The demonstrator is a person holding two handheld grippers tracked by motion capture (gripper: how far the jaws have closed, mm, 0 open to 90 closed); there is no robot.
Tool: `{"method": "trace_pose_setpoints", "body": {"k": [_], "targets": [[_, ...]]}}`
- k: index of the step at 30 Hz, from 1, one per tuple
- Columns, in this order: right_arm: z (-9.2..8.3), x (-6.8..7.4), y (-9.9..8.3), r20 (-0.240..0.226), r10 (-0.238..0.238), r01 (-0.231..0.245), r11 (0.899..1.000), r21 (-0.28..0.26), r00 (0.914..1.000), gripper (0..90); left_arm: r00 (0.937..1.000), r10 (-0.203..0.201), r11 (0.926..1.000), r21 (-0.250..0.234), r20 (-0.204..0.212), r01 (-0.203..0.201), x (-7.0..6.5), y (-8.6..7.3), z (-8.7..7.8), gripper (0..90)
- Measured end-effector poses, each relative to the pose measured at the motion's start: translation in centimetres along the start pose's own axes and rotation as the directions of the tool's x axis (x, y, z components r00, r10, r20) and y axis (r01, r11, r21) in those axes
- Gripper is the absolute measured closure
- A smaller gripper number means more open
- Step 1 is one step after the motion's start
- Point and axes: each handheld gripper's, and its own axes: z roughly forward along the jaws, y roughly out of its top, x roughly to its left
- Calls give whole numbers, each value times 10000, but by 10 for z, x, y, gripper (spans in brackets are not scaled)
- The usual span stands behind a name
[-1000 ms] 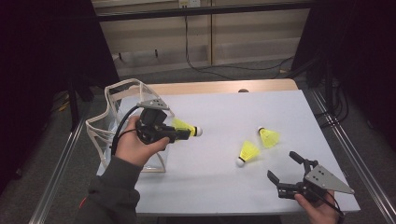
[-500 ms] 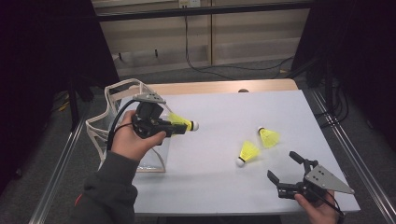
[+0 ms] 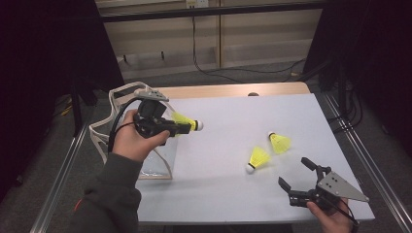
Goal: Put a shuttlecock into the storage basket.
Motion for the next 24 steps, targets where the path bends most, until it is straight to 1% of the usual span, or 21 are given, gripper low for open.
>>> {"method": "trace_pose_setpoints", "body": {"k": [1,5,7,12,17,23,24], "targets": [[0,0,0,-3,-1,1,10000,-1,10000,21,10000,32,10000,19,-18,-32,1,1,-1,875],[0,0,0,-3,-1,1,10000,0,10000,21,10000,-48,10000,-48,-22,48,1,2,-1,875],[0,0,0,-2,-1,1,10000,-4,10000,21,10000,18,10000,-10,-76,-18,2,4,-2,874],[0,0,0,-4,7,-7,10000,6,10000,21,9999,-43,10000,-18,-93,43,3,7,-3,874],[0,0,0,0,0,0,10000,8,10000,21,9997,-106,9999,-17,-209,106,6,9,-4,875],[0,0,0,-3,4,-4,10000,7,10000,21,9996,-110,9999,6,-265,110,9,11,-6,874],[0,0,0,-17,-5,5,10000,17,10000,21,9995,-168,9998,-62,-286,166,10,11,-7,874]]}}
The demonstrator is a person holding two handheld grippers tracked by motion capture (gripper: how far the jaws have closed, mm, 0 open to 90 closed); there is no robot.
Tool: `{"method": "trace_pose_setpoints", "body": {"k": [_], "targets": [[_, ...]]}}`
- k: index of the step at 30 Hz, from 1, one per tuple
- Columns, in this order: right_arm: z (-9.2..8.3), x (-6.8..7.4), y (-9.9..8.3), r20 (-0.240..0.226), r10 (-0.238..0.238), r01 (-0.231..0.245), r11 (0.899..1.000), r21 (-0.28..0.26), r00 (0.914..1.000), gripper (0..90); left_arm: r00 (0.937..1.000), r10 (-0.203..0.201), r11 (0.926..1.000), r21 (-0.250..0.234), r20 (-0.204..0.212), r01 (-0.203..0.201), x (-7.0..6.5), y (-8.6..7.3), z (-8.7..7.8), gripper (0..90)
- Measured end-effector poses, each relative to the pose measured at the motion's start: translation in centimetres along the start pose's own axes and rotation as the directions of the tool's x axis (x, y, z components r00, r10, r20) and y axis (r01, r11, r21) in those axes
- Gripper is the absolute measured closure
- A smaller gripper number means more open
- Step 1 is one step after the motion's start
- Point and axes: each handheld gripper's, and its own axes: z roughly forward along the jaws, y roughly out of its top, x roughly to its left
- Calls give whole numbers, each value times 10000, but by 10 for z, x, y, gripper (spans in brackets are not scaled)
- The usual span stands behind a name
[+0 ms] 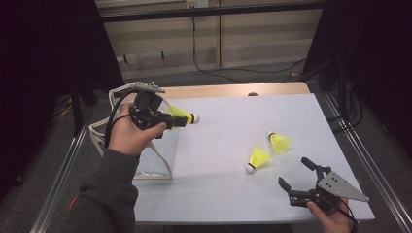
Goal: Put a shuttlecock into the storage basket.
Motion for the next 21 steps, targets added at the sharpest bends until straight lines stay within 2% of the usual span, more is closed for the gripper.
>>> {"method": "trace_pose_setpoints", "body": {"k": [8,21], "targets": [[0,0,0,6,5,-5,10000,-24,10000,21,10000,-94,10000,-30,-23,94,4,3,-3,875],[0,0,0,-2,4,-4,10000,-32,10000,22,9994,-28,10000,-94,-350,25,6,11,-10,875]]}}
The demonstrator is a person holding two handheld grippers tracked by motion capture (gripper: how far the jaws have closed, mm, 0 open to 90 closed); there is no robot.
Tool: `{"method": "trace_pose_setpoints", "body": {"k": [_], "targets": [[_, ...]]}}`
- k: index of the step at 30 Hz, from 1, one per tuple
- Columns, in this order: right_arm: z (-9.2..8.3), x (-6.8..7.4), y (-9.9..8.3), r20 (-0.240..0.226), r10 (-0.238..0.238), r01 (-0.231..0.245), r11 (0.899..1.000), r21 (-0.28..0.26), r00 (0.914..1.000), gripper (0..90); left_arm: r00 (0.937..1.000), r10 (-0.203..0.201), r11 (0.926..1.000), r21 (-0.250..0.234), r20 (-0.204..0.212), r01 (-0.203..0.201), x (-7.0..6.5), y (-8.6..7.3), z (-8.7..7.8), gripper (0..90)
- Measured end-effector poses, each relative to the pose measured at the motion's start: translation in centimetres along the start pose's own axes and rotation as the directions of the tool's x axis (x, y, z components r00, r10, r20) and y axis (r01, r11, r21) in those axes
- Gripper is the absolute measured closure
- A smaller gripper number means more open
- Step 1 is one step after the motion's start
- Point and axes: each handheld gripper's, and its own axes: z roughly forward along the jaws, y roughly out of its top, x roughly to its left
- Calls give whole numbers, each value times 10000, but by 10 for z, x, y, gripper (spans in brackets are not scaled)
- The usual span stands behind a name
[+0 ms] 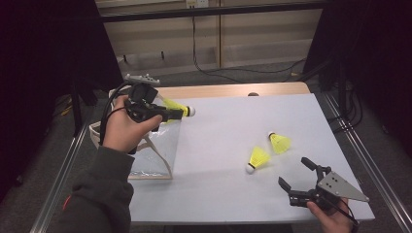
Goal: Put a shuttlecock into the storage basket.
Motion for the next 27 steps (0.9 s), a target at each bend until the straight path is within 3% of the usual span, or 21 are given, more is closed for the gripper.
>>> {"method": "trace_pose_setpoints", "body": {"k": [27], "targets": [[1,-1,-1,-15,76,-76,9999,66,10000,21,9980,-312,9995,-112,-547,306,15,-1,-13,874]]}}
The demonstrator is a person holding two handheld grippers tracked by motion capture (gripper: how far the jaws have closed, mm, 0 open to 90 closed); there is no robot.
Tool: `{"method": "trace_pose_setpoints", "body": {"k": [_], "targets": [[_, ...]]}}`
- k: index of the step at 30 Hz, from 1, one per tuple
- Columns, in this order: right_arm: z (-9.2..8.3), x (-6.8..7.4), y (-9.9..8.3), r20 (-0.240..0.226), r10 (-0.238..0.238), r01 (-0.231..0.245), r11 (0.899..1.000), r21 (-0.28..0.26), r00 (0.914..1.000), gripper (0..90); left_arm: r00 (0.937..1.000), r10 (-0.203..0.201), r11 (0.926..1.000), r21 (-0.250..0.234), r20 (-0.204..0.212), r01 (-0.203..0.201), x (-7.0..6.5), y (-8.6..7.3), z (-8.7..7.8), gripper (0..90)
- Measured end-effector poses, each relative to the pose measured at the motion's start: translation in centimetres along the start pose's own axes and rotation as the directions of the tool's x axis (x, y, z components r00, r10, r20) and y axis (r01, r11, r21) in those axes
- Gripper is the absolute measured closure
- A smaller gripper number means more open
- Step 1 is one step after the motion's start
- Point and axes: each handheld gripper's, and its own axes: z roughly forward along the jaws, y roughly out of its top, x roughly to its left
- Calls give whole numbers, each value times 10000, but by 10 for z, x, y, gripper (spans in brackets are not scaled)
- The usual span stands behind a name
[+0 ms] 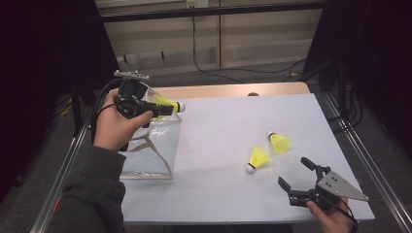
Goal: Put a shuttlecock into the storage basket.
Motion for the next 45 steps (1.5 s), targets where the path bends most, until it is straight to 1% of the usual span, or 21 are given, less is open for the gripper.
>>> {"method": "trace_pose_setpoints", "body": {"k": [3,8,11,13,15,17,21,22,29,36,41,45], "targets": [[0,0,0,-3,20,-20,10000,-13,10000,21,10000,40,10000,27,-85,-40,2,0,-1,874],[0,0,0,6,5,-5,10000,-3,10000,21,9999,-4,10000,62,-158,5,5,0,-4,874],[0,0,0,3,-1,1,10000,-1,10000,21,9997,-95,10000,4,-222,95,7,0,-5,875],[0,0,0,4,-1,1,10000,0,10000,21,9996,-66,10000,0,-263,66,9,0,-7,874],[0,0,0,5,1,-1,10000,2,10000,21,9994,-171,9998,-55,-293,169,10,0,-8,874],[0,0,0,6,-2,2,10000,1,10000,21,9993,-157,9999,-15,-335,157,12,0,-8,874],[0,0,0,13,-28,28,10000,-5,10000,21,9985,-217,9998,-15,-493,216,15,-1,-9,874],[0,0,0,13,-25,25,10000,-1,10000,21,9984,-175,9998,0,-536,176,15,-1,-9,874],[0,0,0,13,-40,40,10000,-14,10000,22,9978,-259,9997,0,-614,259,20,-1,-12,874],[0,0,0,4,-48,48,10000,-17,10000,21,9960,-416,9991,-69,-792,411,25,-3,-16,873],[0,0,0,15,-55,55,10000,-23,10000,22,9947,-442,9990,-90,-929,436,30,-4,-19,874],[0,0,0,21,-56,56,10000,2,10000,22,9929,-572,9983,-163,-1045,558,33,-6,-22,873]]}}
